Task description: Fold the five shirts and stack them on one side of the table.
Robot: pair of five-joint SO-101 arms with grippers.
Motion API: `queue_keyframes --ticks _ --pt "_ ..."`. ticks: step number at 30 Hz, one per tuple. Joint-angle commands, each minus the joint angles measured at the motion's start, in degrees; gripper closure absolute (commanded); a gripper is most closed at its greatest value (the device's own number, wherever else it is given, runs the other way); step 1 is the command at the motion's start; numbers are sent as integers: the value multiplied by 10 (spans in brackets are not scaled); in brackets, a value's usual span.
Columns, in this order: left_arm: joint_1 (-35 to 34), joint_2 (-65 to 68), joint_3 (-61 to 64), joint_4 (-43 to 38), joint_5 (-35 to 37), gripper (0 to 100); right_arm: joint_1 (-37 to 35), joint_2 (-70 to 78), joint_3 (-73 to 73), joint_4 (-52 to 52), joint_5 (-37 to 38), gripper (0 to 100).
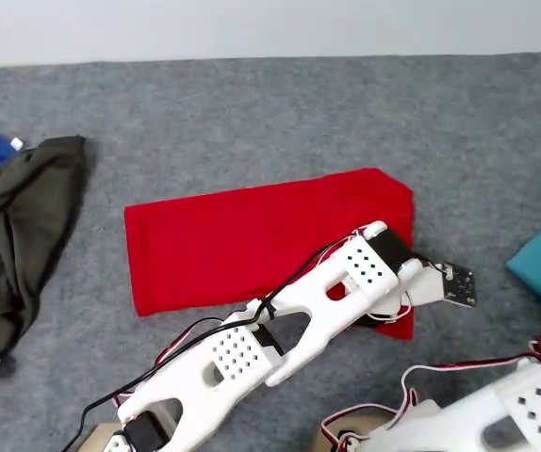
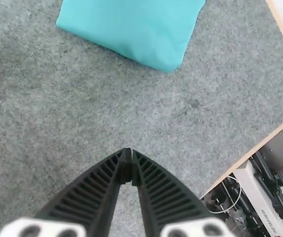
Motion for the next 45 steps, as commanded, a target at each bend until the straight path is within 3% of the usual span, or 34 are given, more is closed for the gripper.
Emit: queue_keyframes --ticks 1,14,21,45 --pt "-9 -45 -22 7 -1 996 3 -12 -8 -5 5 989" --pt "-105 -111 -24 6 -1 996 1 -12 -7 -5 5 989" --pt "-151 -110 -21 -34 -1 996 1 -12 -5 -4 3 989" --pt "-155 -110 -21 -105 -1 995 0 -12 -4 10 4 989"
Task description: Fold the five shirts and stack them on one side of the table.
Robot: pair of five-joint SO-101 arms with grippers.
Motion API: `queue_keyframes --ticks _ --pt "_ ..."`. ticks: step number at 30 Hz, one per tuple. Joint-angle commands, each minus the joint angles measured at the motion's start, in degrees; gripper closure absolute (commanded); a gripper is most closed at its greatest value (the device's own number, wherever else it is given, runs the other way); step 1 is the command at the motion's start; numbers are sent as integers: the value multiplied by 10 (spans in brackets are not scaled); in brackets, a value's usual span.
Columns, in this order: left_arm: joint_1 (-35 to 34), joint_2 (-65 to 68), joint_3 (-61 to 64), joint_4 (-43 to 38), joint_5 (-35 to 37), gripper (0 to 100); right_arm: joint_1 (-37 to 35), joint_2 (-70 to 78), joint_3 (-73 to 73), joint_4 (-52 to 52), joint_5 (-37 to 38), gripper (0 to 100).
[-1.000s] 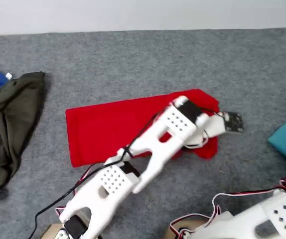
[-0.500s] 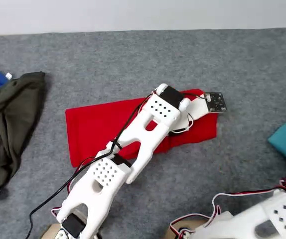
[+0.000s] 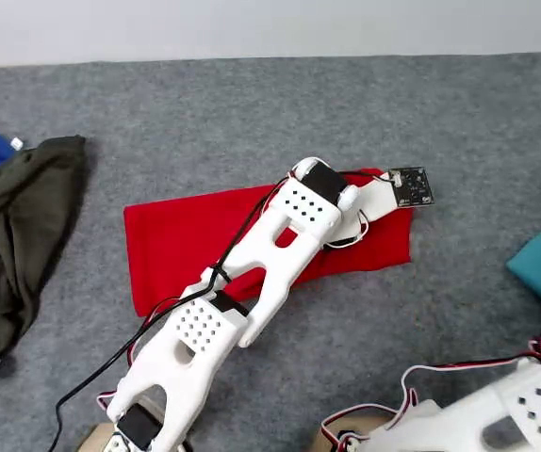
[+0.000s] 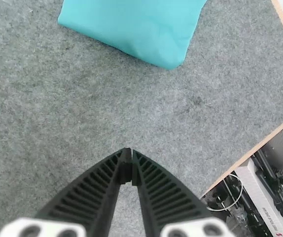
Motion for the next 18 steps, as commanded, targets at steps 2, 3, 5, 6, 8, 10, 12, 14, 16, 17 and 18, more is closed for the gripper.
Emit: queue_keyframes --ticks 2,3,5,6,8,10,12,14,16,17,18 --pt "-8 -40 -20 -21 2 994 0 -12 -4 3 5 989" --pt "-11 -40 -20 -24 2 994 0 -12 -4 3 5 989" --pt "-15 -34 -22 -29 6 971 1 -12 -4 3 5 989" --pt "-19 -29 -23 -31 14 947 2 -12 -4 3 5 989" --pt "-27 -21 -24 -33 28 884 2 -12 -4 3 5 989" --pt "-33 -18 -24 -33 40 836 3 -12 -4 3 5 989" --pt "-36 -18 -24 -31 44 829 3 -12 -4 3 6 989" --pt "-37 -20 -24 -30 45 829 3 -12 -4 3 6 989" --pt "-37 -20 -30 -28 45 829 3 -12 -4 3 6 989" --pt "-38 -20 -37 -25 45 829 3 -12 -4 3 6 989" --pt "-38 -19 -45 -21 45 829 3 -12 -4 3 6 989"
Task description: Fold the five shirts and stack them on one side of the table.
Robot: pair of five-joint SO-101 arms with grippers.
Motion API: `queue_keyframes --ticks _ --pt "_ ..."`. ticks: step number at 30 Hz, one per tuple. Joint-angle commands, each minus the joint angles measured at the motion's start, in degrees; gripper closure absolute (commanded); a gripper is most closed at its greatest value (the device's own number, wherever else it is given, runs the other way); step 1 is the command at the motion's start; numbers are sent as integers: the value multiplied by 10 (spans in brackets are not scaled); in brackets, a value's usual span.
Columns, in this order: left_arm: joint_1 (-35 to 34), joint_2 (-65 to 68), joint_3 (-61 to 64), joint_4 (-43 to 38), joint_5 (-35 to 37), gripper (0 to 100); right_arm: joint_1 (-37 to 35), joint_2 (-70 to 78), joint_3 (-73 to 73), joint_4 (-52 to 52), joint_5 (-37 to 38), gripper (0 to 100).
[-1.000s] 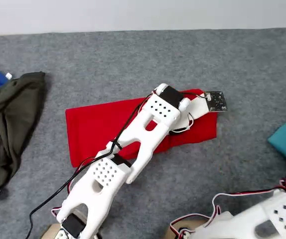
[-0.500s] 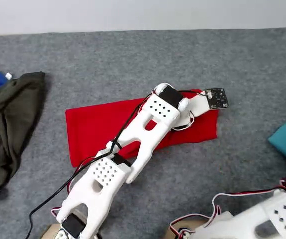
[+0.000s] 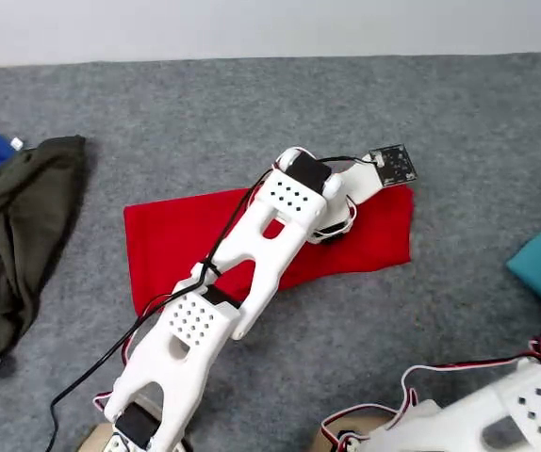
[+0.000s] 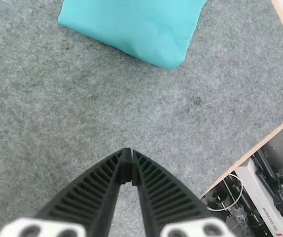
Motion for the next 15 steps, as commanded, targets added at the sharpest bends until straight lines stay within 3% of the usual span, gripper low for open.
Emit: queue_keyframes --ticks 1,10,15 --pt "-4 -18 -47 4 8 829 3 -12 -4 3 6 989" --pt "-33 -22 -73 18 6 830 9 -13 -5 7 37 989" --pt "-31 -44 -130 101 10 844 17 -13 -5 7 37 989"
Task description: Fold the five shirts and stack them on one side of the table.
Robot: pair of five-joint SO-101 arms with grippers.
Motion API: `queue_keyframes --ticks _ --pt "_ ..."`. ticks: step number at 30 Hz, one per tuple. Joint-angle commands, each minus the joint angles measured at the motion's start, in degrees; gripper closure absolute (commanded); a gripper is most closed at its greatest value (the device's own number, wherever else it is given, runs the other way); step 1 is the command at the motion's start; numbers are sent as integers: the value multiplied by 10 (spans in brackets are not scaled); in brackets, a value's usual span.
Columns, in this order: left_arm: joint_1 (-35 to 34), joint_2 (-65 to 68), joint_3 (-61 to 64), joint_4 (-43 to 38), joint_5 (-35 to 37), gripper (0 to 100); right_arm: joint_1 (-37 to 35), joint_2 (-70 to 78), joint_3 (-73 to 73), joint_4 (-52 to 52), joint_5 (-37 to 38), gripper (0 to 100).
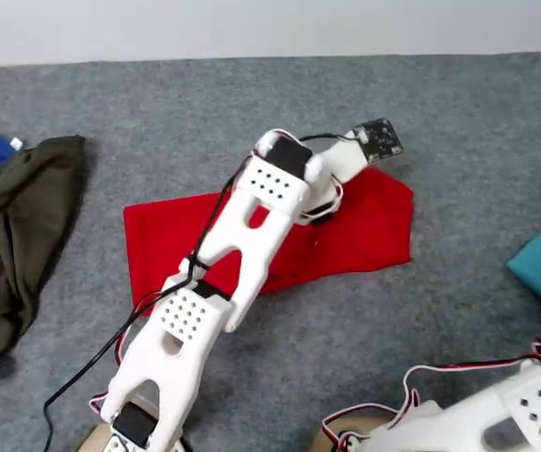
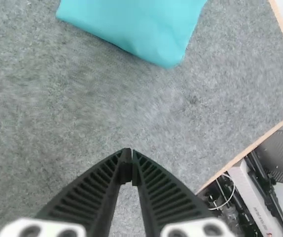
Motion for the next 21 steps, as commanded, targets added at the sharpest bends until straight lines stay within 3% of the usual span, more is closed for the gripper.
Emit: queue_keyframes --ticks 1,9,12,21 --pt "14 -46 -63 68 8 860 5 -13 -5 7 6 989" --pt "69 -47 -36 72 41 992 6 -13 -6 19 6 989" --pt "85 -42 -21 71 41 997 6 -13 -6 30 6 989" --pt "46 -40 87 47 39 997 23 -13 -5 29 7 989"
